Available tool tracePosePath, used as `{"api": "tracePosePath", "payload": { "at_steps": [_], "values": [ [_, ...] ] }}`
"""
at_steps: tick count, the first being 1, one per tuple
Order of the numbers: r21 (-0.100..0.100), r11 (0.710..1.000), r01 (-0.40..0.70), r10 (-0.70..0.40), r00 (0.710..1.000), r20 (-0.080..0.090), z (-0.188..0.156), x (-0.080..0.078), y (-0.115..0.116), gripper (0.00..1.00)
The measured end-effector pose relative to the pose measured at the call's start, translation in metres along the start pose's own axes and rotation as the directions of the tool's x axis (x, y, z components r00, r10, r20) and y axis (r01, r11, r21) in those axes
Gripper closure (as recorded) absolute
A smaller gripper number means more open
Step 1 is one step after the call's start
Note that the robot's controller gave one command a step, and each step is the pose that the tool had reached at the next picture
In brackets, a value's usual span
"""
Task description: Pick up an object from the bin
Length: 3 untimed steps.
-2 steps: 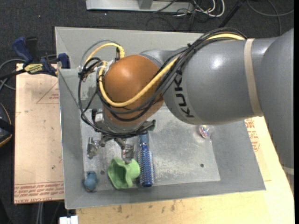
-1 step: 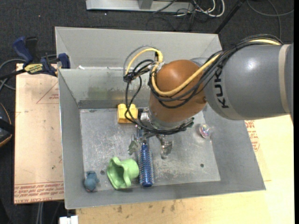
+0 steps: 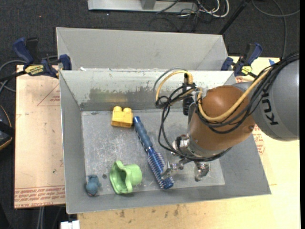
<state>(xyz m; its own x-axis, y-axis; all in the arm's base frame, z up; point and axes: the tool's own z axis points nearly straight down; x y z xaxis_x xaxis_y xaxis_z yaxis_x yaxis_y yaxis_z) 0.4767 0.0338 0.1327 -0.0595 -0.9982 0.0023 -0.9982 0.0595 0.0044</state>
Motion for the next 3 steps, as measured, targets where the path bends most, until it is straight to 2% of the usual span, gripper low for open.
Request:
{"api": "tracePosePath", "payload": {
  "at_steps": [1,2,3],
  "values": [
    [0.001,1.000,0.025,-0.025,1.000,-0.001,0.061,-0.049,-0.023,0.00],
    [0.013,1.000,0.021,-0.021,1.000,0.006,0.056,-0.050,-0.025,1.00],
    [0.006,0.999,0.045,-0.045,0.999,0.012,0.057,-0.031,-0.042,1.00]
  ]
}}
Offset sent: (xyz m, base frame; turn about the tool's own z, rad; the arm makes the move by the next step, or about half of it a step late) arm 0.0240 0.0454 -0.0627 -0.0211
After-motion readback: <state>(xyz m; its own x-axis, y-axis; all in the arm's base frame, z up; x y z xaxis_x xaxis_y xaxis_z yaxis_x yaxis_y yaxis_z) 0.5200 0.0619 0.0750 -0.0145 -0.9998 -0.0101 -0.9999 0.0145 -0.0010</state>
